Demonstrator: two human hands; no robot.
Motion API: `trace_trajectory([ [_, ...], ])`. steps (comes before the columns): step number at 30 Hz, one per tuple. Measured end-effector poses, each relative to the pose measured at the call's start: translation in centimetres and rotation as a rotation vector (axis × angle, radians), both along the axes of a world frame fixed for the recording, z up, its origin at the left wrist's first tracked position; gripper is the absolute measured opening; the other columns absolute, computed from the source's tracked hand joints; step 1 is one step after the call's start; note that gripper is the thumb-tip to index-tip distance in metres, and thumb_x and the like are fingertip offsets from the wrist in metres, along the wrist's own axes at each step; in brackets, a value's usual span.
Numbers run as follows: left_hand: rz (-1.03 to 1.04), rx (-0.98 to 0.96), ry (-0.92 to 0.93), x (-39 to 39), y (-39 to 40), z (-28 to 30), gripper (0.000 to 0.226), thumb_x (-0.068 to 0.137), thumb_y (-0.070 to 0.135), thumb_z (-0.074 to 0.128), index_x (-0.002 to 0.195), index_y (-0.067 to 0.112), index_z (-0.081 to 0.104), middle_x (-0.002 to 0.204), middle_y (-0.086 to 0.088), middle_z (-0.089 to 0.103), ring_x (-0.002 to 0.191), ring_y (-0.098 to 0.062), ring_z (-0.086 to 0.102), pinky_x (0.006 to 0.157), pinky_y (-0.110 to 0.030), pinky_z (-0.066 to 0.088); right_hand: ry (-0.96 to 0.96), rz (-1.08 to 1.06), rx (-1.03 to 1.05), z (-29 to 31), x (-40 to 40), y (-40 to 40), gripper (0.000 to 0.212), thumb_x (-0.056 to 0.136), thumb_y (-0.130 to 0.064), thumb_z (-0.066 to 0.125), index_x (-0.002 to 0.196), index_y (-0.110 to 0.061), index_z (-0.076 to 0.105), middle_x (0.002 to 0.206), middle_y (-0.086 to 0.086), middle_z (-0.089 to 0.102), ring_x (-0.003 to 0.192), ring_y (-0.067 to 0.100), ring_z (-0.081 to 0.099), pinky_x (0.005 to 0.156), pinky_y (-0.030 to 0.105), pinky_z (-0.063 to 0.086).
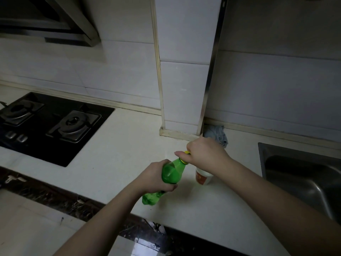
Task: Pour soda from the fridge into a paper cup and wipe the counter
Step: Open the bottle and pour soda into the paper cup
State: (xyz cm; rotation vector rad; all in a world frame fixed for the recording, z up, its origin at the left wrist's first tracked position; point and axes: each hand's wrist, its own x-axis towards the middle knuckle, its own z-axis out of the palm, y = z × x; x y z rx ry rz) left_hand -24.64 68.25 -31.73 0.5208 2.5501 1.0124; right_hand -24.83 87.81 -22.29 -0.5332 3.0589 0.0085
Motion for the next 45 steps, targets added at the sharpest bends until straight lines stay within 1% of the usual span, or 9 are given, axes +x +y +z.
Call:
trace_trajectory([
  [8, -0.011, 0.034, -0.026, -0.1, -1.3, -0.1, 0.043, 0.058, 0.037, 0.085, 0.087, 0.036, 0.053, 0.078, 0.009, 0.064, 0.069, -0.004, 0.060, 0.059, -0.022, 0.047, -0.127, 0.346, -0.320, 0.2, -0.3, 1.3, 0.030, 0.084, -0.036, 0.068, 0.111, -0.021, 0.066, 0.106, -0.005, 0.060, 0.098, 0.012, 0.056, 0.079, 0.029, 0.045],
  [12, -0.066, 0.083, -0.098, -0.1, -1.5, 0.6, 0.043, 0.060, 0.030, 0.085, 0.094, 0.026, 0.060, 0.081, 0.006, 0.066, 0.072, -0.009, 0.063, 0.063, -0.030, 0.053, -0.117, 0.465, -0.504, 0.0, -0.8, 1.7, 0.034, 0.076, -0.020, 0.077, 0.109, -0.020, 0.071, 0.106, -0.007, 0.066, 0.098, 0.005, 0.059, 0.086, 0.022, 0.047],
  [19, -0.168, 0.063, -0.139, -0.5, -1.6, 1.4, 0.040, 0.065, 0.021, 0.084, 0.097, 0.024, 0.060, 0.083, 0.009, 0.066, 0.075, -0.005, 0.062, 0.066, -0.021, 0.050, -0.144, 0.440, -0.472, 0.9, -1.1, 2.1, 0.036, 0.076, -0.036, 0.076, 0.109, -0.023, 0.069, 0.103, -0.011, 0.067, 0.092, 0.001, 0.057, 0.085, 0.025, 0.049],
  [22, -0.126, 0.044, -0.112, -0.6, -1.4, 1.1, 0.045, 0.060, 0.030, 0.084, 0.099, 0.024, 0.061, 0.086, 0.006, 0.067, 0.078, -0.009, 0.063, 0.069, -0.029, 0.052, -0.111, 0.325, -0.308, 1.2, -0.8, 1.6, 0.041, 0.077, -0.059, 0.065, 0.099, -0.024, 0.069, 0.090, -0.009, 0.065, 0.081, 0.005, 0.055, 0.075, 0.030, 0.049],
  [27, -0.071, 0.104, -0.124, -0.8, -0.9, 0.7, 0.042, 0.058, 0.031, 0.083, 0.094, 0.025, 0.061, 0.086, 0.003, 0.069, 0.080, -0.014, 0.066, 0.073, -0.038, 0.056, 0.027, 0.079, -0.157, 0.8, 0.0, 1.4, 0.086, 0.075, -0.081, -0.006, 0.053, -0.016, 0.047, 0.052, 0.002, 0.047, 0.054, 0.020, 0.047, 0.053, 0.034, 0.036],
  [30, -0.070, 0.116, -0.120, -1.0, -0.8, 0.8, 0.041, 0.060, 0.029, 0.084, 0.093, 0.025, 0.061, 0.086, 0.003, 0.069, 0.079, -0.013, 0.066, 0.073, -0.038, 0.055, 0.012, 0.038, -0.344, 0.5, 0.0, 2.6, 0.070, 0.091, -0.068, 0.013, 0.082, -0.020, 0.063, 0.070, -0.001, 0.061, 0.071, 0.020, 0.058, 0.061, 0.033, 0.041],
  [34, -0.077, 0.098, -0.117, -1.2, -1.0, 0.8, 0.043, 0.060, 0.029, 0.084, 0.096, 0.022, 0.061, 0.084, 0.003, 0.068, 0.078, -0.014, 0.065, 0.071, -0.038, 0.054, -0.244, 0.286, -0.452, -0.1, -0.6, 3.3, 0.041, 0.092, -0.052, 0.046, 0.131, -0.040, 0.047, 0.106, -0.014, 0.062, 0.092, 0.004, 0.057, 0.081, 0.027, 0.048],
  [37, -0.086, 0.074, -0.102, -1.6, -1.3, 1.0, 0.043, 0.060, 0.031, 0.084, 0.094, 0.023, 0.061, 0.084, 0.005, 0.067, 0.077, -0.012, 0.064, 0.070, -0.036, 0.053, -0.202, 0.323, -0.459, -0.9, -1.1, 3.1, 0.035, 0.094, -0.030, 0.057, 0.129, -0.030, 0.054, 0.116, -0.008, 0.061, 0.101, 0.009, 0.055, 0.088, 0.028, 0.045],
  [45, -0.048, 0.054, -0.056, -1.7, -2.2, 1.0, 0.045, 0.058, 0.033, 0.085, 0.094, 0.022, 0.062, 0.082, 0.006, 0.067, 0.075, -0.009, 0.063, 0.068, -0.033, 0.054, 0.026, 0.477, -0.225, -0.9, -1.9, 1.2, 0.023, 0.096, -0.041, 0.046, 0.108, -0.023, 0.050, 0.091, -0.009, 0.049, 0.083, 0.011, 0.045, 0.074, 0.030, 0.035],
])
